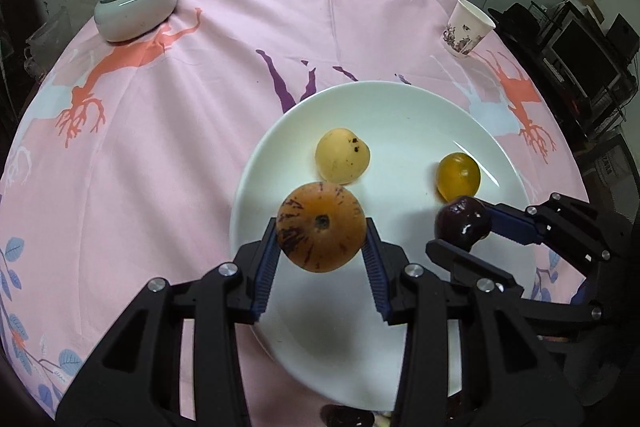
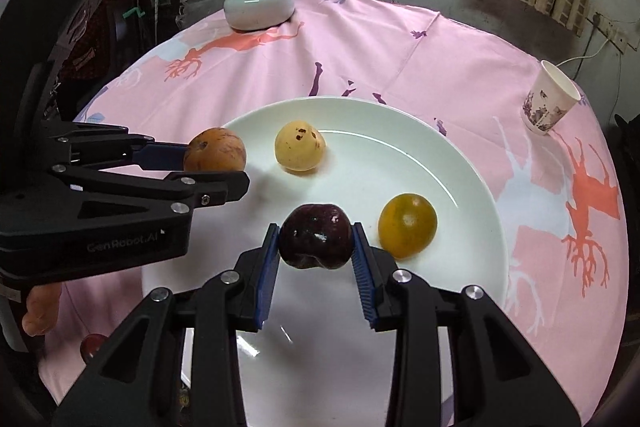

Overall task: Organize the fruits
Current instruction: 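Lower both held fruits onto the white plate and open both grippers, then grasp a red plum with the right gripper while the left grasps a dark red plum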

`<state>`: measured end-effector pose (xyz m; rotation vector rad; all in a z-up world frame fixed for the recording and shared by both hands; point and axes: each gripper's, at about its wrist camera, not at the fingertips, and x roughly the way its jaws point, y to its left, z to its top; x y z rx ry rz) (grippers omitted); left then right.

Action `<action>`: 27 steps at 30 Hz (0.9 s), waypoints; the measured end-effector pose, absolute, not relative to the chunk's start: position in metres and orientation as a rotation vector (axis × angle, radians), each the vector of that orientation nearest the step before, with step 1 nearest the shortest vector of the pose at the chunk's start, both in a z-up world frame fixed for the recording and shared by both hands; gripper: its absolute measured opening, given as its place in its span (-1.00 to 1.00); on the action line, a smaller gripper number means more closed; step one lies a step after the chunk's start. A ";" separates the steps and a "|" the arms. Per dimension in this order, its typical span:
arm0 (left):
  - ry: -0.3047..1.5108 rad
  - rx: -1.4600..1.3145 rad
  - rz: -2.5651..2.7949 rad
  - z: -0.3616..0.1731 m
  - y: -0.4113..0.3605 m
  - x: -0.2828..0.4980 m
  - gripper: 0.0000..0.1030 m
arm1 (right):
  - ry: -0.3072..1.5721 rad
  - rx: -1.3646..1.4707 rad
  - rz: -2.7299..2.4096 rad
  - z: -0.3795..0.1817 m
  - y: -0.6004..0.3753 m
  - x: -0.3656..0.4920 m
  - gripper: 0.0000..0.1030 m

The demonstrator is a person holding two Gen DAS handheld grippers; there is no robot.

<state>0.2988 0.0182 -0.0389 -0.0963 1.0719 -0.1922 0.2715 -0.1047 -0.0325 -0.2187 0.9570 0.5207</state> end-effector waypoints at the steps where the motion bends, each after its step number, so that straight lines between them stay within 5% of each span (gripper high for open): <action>1: 1.075 -0.103 -0.193 -0.041 0.019 0.302 -0.20 | 0.961 -0.228 0.520 -0.035 -0.102 0.274 -0.30; 7: 1.094 -0.116 -0.189 -0.050 0.020 0.312 -0.20 | 0.946 -0.270 0.495 -0.041 -0.091 0.285 -0.30; 9: 1.101 -0.123 -0.189 -0.051 0.020 0.314 -0.19 | 0.936 -0.307 0.471 -0.043 -0.087 0.286 -0.08; 10: 1.099 -0.130 -0.187 -0.050 0.020 0.314 -0.15 | 0.922 -0.324 0.450 -0.042 -0.087 0.285 0.18; 17: 0.952 -0.132 -0.235 0.003 0.026 0.263 0.34 | 0.850 -0.277 0.384 -0.002 -0.122 0.250 0.25; 22: 0.799 -0.082 -0.234 0.033 0.033 0.171 0.74 | 0.846 -0.167 0.334 0.022 -0.176 0.171 0.84; 27: 0.773 -0.055 -0.228 0.007 0.032 0.091 0.87 | 0.851 -0.137 0.282 0.008 -0.200 0.092 0.86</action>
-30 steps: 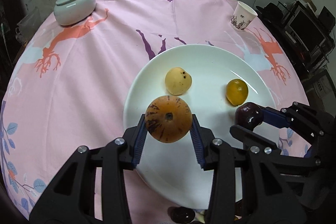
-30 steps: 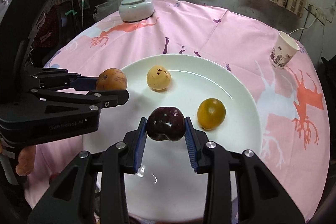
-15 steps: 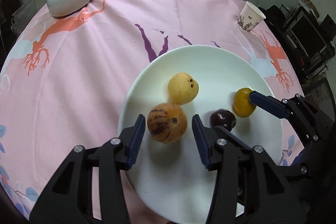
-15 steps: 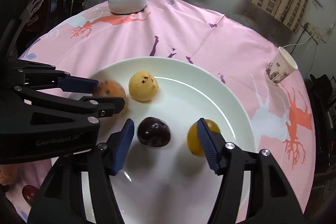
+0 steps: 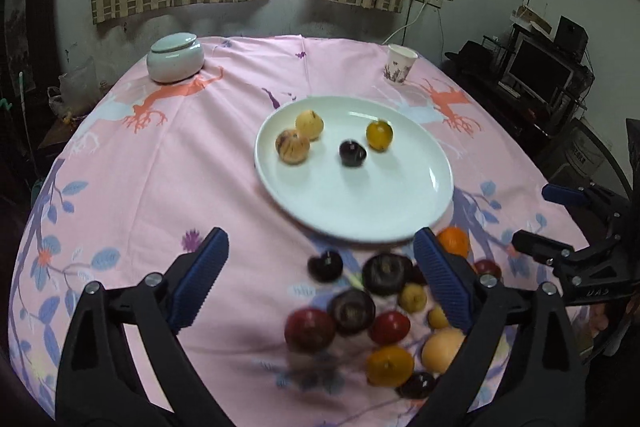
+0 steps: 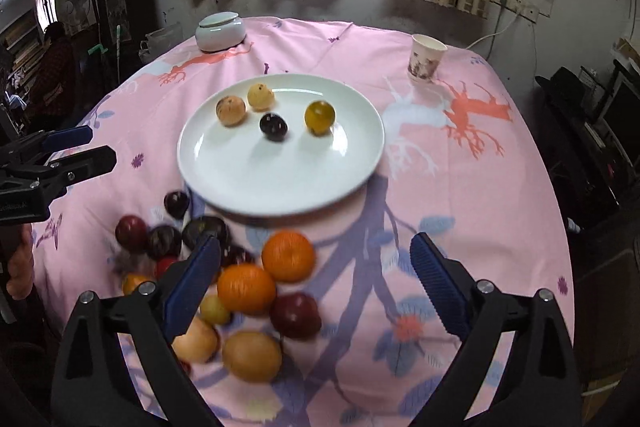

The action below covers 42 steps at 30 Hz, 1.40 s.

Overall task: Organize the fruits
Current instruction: 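Grasp a red plum with the right gripper while the left grasps a dark red plum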

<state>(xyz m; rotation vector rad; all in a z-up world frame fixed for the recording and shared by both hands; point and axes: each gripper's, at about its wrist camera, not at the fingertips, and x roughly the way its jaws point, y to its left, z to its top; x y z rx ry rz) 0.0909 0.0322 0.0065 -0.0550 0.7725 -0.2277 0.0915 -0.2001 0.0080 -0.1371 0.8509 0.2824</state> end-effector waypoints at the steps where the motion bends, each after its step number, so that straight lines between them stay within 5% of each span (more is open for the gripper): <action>1: 0.784 -0.052 -0.220 -0.003 0.033 0.079 0.87 | 0.847 -0.143 0.262 0.003 -0.202 0.079 0.86; 8: 0.840 -0.049 -0.136 -0.034 0.050 0.034 0.87 | 0.841 -0.104 0.169 -0.032 -0.207 0.027 0.86; 22: 0.842 -0.090 -0.100 -0.037 0.070 0.014 0.87 | 0.908 -0.064 0.132 -0.059 -0.211 0.068 0.85; 27: 0.850 -0.092 -0.093 -0.040 0.073 0.020 0.87 | 0.979 0.010 0.217 -0.070 -0.209 0.087 0.38; 30: 0.863 -0.094 -0.091 -0.043 0.073 0.026 0.87 | 1.025 0.083 0.325 -0.075 -0.207 0.094 -0.28; 42: 0.924 -0.035 -0.074 -0.065 0.056 0.057 0.87 | 0.915 0.013 0.265 -0.035 -0.205 0.031 -0.27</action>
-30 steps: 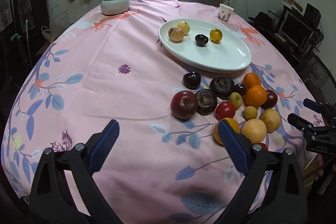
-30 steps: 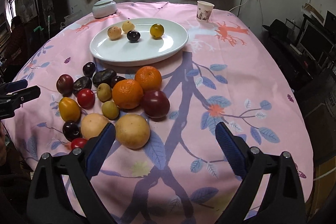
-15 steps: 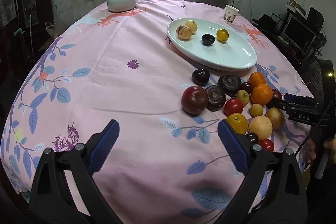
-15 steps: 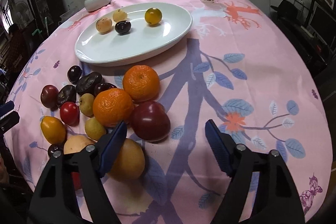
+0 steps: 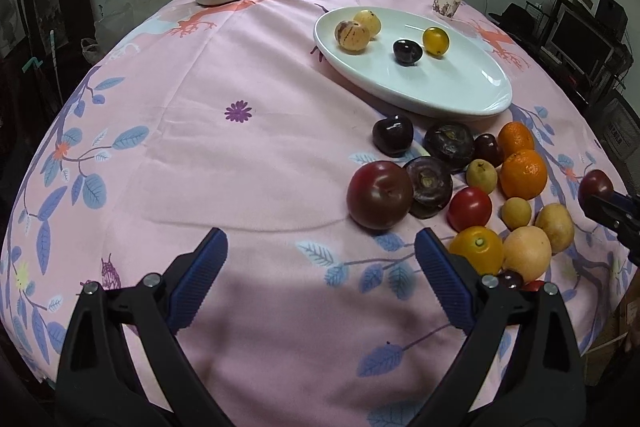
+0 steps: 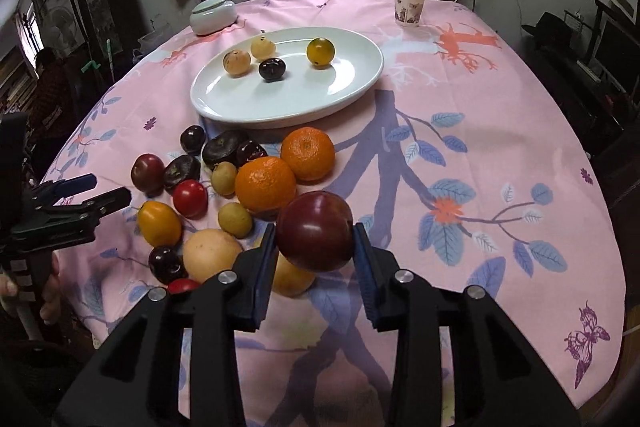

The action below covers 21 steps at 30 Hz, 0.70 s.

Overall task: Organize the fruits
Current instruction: 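Grasp a red plum with the right gripper while the left grasps a dark red plum, then carry both plums onto the white plate and open both grippers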

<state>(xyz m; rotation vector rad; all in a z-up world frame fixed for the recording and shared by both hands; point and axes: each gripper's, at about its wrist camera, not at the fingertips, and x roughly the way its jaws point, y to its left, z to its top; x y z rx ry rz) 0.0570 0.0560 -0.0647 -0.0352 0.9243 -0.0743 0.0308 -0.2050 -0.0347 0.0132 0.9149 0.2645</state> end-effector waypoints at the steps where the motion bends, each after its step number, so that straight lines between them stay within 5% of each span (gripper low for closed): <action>1: 0.929 -0.025 -0.069 -0.067 0.054 0.061 0.86 | 0.921 0.018 0.266 -0.035 -0.207 0.029 -0.27; 6: 0.987 -0.005 -0.087 -0.083 0.043 0.083 0.63 | 0.925 0.053 0.264 -0.037 -0.213 0.023 -0.27; 9: 0.975 0.002 -0.113 -0.084 0.035 0.089 0.22 | 0.925 0.060 0.266 -0.037 -0.214 0.023 -0.27; 11: 0.960 -0.003 -0.155 -0.080 0.031 0.088 -0.29 | 0.927 0.061 0.270 -0.038 -0.213 0.023 -0.27; 21: 0.901 -0.035 -0.186 -0.053 0.029 0.065 -0.29 | 0.922 0.063 0.285 -0.037 -0.213 0.021 -0.27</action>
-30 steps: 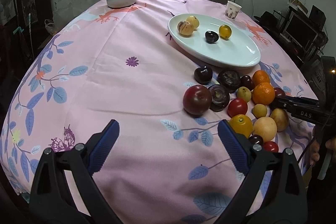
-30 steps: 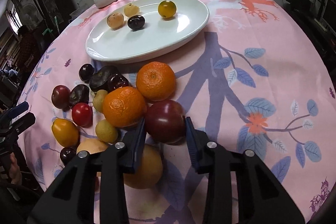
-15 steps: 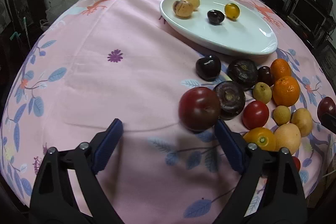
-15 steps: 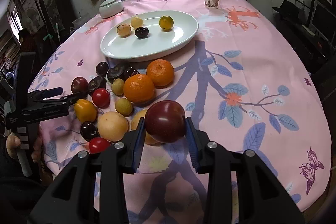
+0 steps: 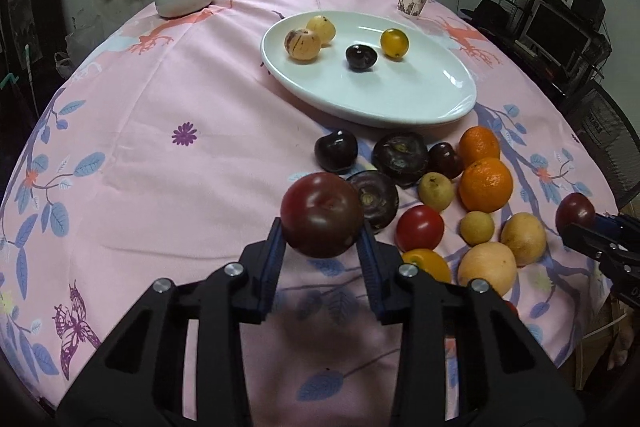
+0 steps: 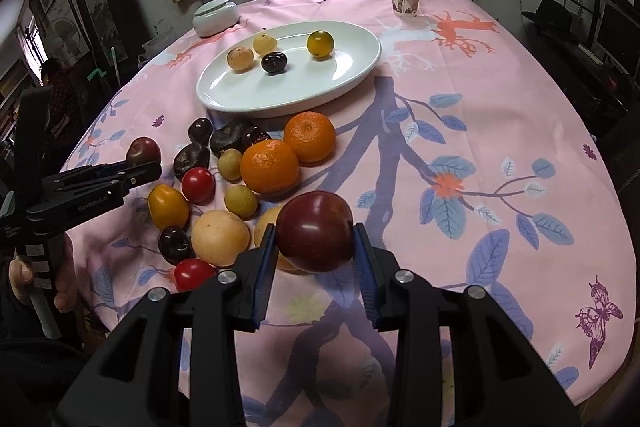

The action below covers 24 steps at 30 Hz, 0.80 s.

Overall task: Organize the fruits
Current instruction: 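Carry both plums onto the white plate and open both grippers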

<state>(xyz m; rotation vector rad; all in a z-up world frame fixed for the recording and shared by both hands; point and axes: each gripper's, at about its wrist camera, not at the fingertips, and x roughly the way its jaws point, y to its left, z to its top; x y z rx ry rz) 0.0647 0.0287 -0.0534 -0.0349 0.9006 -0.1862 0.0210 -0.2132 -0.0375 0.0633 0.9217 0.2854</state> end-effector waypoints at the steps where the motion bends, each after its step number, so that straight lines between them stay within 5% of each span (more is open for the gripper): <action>1: 0.891 -0.038 -0.194 -0.049 0.028 0.062 -0.29 | 0.923 0.062 0.288 -0.038 -0.212 0.021 -0.27; 15: 0.846 0.004 -0.251 -0.014 0.014 0.069 -0.29 | 0.929 0.009 0.339 -0.031 -0.199 0.047 -0.27; 24: 0.886 0.085 -0.276 0.012 -0.012 0.171 -0.28 | 0.897 -0.051 0.423 -0.003 -0.171 0.141 -0.27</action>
